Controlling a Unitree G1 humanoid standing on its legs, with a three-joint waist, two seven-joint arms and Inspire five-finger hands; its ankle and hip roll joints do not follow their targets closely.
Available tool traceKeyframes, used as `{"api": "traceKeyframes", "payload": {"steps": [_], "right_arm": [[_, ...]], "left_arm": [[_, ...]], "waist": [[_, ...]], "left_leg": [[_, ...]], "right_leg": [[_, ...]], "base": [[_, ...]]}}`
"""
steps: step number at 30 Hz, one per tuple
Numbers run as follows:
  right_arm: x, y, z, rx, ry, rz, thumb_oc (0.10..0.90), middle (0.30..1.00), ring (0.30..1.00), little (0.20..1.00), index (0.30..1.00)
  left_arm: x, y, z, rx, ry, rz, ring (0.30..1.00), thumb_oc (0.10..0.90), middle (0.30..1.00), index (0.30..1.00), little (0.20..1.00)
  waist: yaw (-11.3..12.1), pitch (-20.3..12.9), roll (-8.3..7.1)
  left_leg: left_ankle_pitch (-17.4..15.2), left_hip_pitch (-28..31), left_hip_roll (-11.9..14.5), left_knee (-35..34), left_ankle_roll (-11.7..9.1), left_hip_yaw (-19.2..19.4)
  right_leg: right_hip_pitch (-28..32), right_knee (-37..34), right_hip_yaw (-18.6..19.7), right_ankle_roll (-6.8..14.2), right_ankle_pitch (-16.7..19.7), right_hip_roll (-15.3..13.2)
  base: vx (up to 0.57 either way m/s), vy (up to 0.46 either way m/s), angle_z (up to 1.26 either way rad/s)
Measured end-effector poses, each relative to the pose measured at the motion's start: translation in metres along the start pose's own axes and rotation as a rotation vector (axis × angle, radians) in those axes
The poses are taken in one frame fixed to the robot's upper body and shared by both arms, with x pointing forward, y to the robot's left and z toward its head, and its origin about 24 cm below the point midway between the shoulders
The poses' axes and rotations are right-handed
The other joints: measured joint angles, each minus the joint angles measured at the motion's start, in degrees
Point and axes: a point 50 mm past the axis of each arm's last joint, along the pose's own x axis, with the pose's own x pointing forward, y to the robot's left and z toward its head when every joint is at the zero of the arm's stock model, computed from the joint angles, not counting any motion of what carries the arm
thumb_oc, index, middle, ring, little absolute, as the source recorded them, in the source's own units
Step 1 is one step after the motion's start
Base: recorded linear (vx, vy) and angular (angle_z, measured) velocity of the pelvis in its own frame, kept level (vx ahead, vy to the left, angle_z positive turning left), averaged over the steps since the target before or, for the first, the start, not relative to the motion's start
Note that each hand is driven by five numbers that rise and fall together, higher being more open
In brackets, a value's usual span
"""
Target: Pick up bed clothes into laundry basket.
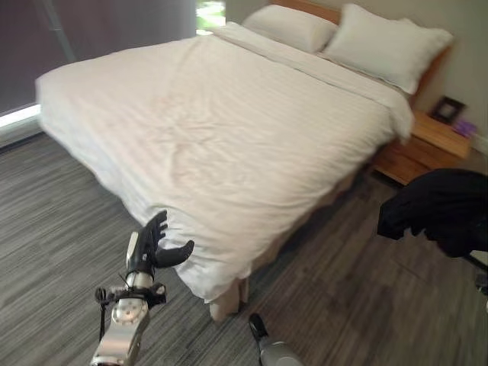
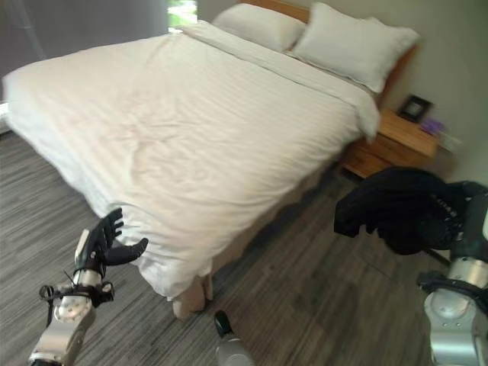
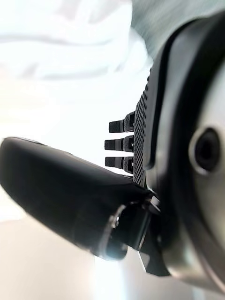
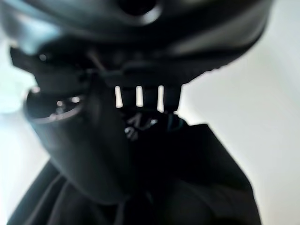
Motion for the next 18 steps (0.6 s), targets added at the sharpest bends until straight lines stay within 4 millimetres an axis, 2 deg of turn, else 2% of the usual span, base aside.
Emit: {"api": "traceKeyframes", "payload": {"steps": [1, 2, 3, 4, 5, 6, 7, 8, 9, 10, 11, 12, 13, 14, 15, 16, 17, 18], "right_arm": [[-0.003, 0.001, -0.004, -0.019, 0.016, 0.011, 0.400, 0.300, 0.300, 0.300, 0.300], [-0.007, 0.005, -0.006, -0.032, 0.024, 0.028, 0.400, 0.300, 0.300, 0.300, 0.300], [-0.011, 0.011, -0.006, -0.028, 0.027, 0.044, 0.400, 0.300, 0.300, 0.300, 0.300], [-0.016, 0.020, -0.003, -0.017, 0.020, 0.072, 0.400, 0.300, 0.300, 0.300, 0.300], [-0.014, 0.034, 0.011, 0.038, -0.004, 0.078, 0.400, 0.300, 0.300, 0.300, 0.300], [-0.012, 0.041, 0.023, 0.074, -0.032, 0.077, 0.400, 0.300, 0.300, 0.300, 0.300], [-0.005, 0.044, 0.038, 0.114, -0.070, 0.061, 0.400, 0.300, 0.300, 0.300, 0.300], [-0.001, 0.049, 0.050, 0.158, -0.089, 0.053, 0.400, 0.300, 0.300, 0.300, 0.300], [-0.005, 0.055, 0.053, 0.193, -0.072, 0.052, 0.400, 0.300, 0.300, 0.300, 0.300], [-0.007, 0.055, 0.051, 0.185, -0.069, 0.056, 0.400, 0.300, 0.300, 0.300, 0.300], [-0.007, 0.053, 0.053, 0.186, -0.079, 0.052, 0.400, 0.300, 0.300, 0.300, 0.300], [-0.008, 0.051, 0.060, 0.197, -0.112, 0.047, 0.400, 0.300, 0.300, 0.300, 0.300], [-0.010, 0.052, 0.065, 0.201, -0.139, 0.052, 0.400, 0.300, 0.300, 0.300, 0.300], [-0.017, 0.057, 0.078, 0.226, -0.202, 0.078, 0.400, 0.300, 0.300, 0.300, 0.300], [-0.021, 0.062, 0.084, 0.239, -0.221, 0.098, 0.400, 0.300, 0.300, 0.300, 0.300], [-0.025, 0.064, 0.087, 0.255, -0.229, 0.106, 0.400, 0.300, 0.300, 0.300, 0.300], [-0.024, 0.064, 0.087, 0.254, -0.225, 0.103, 0.400, 0.300, 0.300, 0.300, 0.300], [-0.023, 0.067, 0.092, 0.254, -0.244, 0.122, 0.400, 0.300, 0.300, 0.300, 0.300]], "left_arm": [[-0.001, -0.003, 0.002, -0.012, -0.009, -0.010, 0.900, 0.800, 0.900, 0.900, 0.900], [-0.001, 0.002, 0.006, -0.004, -0.027, -0.001, 0.900, 0.800, 0.900, 0.900, 0.900], [-0.003, 0.008, 0.005, 0.003, -0.022, 0.021, 0.900, 0.800, 0.900, 0.900, 0.900], [-0.007, 0.020, 0.002, 0.021, -0.010, 0.055, 0.900, 0.800, 0.900, 0.900, 0.900], [-0.008, 0.029, -0.004, 0.019, 0.018, 0.110, 0.900, 0.800, 0.900, 0.900, 0.900], [-0.008, 0.033, -0.004, 0.023, 0.022, 0.129, 0.900, 0.800, 0.900, 0.900, 0.900], [-0.004, 0.032, 0.003, 0.022, -0.004, 0.121, 0.900, 0.800, 0.900, 0.900, 0.900], [-0.003, 0.032, 0.006, 0.025, -0.018, 0.115, 0.900, 0.800, 0.900, 0.900, 0.900], [0.000, 0.024, 0.004, 0.006, 0.000, 0.100, 0.900, 0.800, 0.900, 0.900, 0.900], [-0.001, 0.016, 0.002, -0.022, 0.003, 0.091, 0.900, 0.800, 0.900, 0.900, 0.900], [-0.005, 0.010, 0.002, -0.045, -0.004, 0.082, 0.900, 0.800, 0.900, 0.900, 0.900], [-0.006, 0.012, 0.006, -0.031, -0.021, 0.077, 0.900, 0.800, 0.900, 0.900, 0.900], [-0.006, 0.015, 0.007, -0.021, -0.025, 0.083, 0.900, 0.800, 0.900, 0.900, 0.900], [-0.008, 0.026, 0.007, -0.008, -0.025, 0.115, 0.900, 0.800, 0.900, 0.900, 0.900], [-0.009, 0.029, 0.008, -0.007, -0.027, 0.131, 0.900, 0.800, 0.900, 0.900, 0.900], [-0.010, 0.028, 0.016, -0.011, -0.062, 0.119, 0.900, 0.800, 0.900, 0.900, 0.900], [-0.009, 0.022, 0.025, -0.015, -0.100, 0.094, 0.900, 0.800, 0.900, 0.900, 0.900], [-0.012, 0.017, 0.040, -0.022, -0.165, 0.072, 0.900, 0.800, 0.900, 0.900, 0.900]], "waist": [[0.18, 0.11, 2.62], [1.01, 0.08, 1.53], [2.55, -0.21, -0.19], [4.76, -1.44, -2.64], [5.49, -0.28, -2.77], [5.48, -0.03, -3.99], [5.13, 0.29, -3.42], [6.69, 1.02, -2.64], [6.02, 1.25, -1.82], [6.33, 0.93, -0.37], [7.33, 0.22, 2.18], [8.98, 0.11, 2.21], [9.28, -0.02, 1.98], [10.01, -0.21, 1.59], [10.59, -0.14, 1.45], [10.57, 0.05, 0.64], [10.07, -0.11, 0.84], [10.46, -0.20, 3.36]], "left_leg": [[2.34, 1.42, 1.33, -3.14, -1.18, 2.26], [3.77, 3.97, 0.75, -4.63, -2.45, 5.25], [3.28, 5.54, 0.35, -4.40, -2.98, 7.74], [2.56, 6.92, -0.44, -3.80, -4.56, 11.04], [0.71, 5.84, 0.90, -0.46, -4.04, 13.83], [-0.34, 3.55, -1.28, -1.22, -2.14, 11.58], [2.23, 1.22, -4.73, -5.80, 0.32, 10.43], [5.77, 1.23, -3.11, -5.64, 1.13, 10.21], [6.39, 1.10, -0.86, -3.97, 1.88, 12.17], [6.37, 1.54, 0.40, -4.48, 1.75, 12.84], [8.00, 2.67, 2.77, -4.71, -0.46, 15.59], [8.30, 3.47, 3.63, -3.95, -0.68, 17.77], [8.24, 3.78, 4.26, -2.94, -0.76, 18.97], [7.95, 4.90, 5.60, -0.52, -1.32, 21.31], [6.64, 3.45, 8.10, 3.79, -1.65, 22.81], [3.88, 1.04, 7.87, 1.76, -4.73, 24.46], [5.22, 0.37, 5.58, -3.86, -5.32, 24.59], [12.66, -0.71, 6.03, -5.35, -3.84, 25.01]], "right_leg": [[1.00, 3.95, -6.50, -1.83, 2.37, -1.18], [5.05, 6.02, -10.87, -2.88, 2.62, -3.45], [7.09, 8.42, -13.32, -4.27, 2.29, -4.71], [10.19, 6.36, -12.50, -4.57, 2.27, -4.58], [9.52, 4.13, -9.54, -7.91, 6.59, -1.70], [7.73, 1.98, -5.61, -8.11, 9.70, -0.93], [6.61, -2.45, -3.00, -6.23, 14.87, 0.76], [6.03, -4.38, -1.73, -2.53, 16.60, 1.59], [7.36, -0.23, -8.78, -3.38, 9.06, 0.48], [8.01, 3.27, -11.67, -3.93, 6.68, -0.56], [8.91, 8.42, -16.26, -2.09, 5.14, -3.31], [10.59, 9.34, -19.95, -2.42, 5.89, -6.94], [12.54, 7.88, -21.31, -3.80, 6.52, -8.42], [15.52, 5.02, -22.83, -5.38, 7.05, -7.97], [16.13, 3.59, -23.17, -5.99, 6.79, -6.94], [15.95, 1.38, -21.70, -6.26, 7.01, -6.01], [15.52, 0.33, -21.74, -6.19, 7.21, -5.29], [14.20, 0.02, -21.90, -6.55, 7.49, -2.25]], "base": [[-0.19, 0.067, -0.90], [-0.24, 0.082, -1.18], [-0.18, 0.040, -1.51], [-0.20, 0.019, -1.88], [-0.19, 0.008, -1.80], [-0.23, -0.038, -1.63], [-0.18, -0.038, -1.53], [-0.18, -0.072, -1.30], [-0.16, -0.081, -0.94], [-0.18, -0.117, -0.78], [-0.20, -0.134, -1.17], [-0.21, -0.129, -1.23], [-0.21, -0.138, -1.30], [-0.13, -0.091, -0.93], [-0.18, -0.207, -0.97], [-0.15, -0.235, -0.51], [-0.18, -0.324, -0.71], [-0.08, -0.228, -0.88]]}}
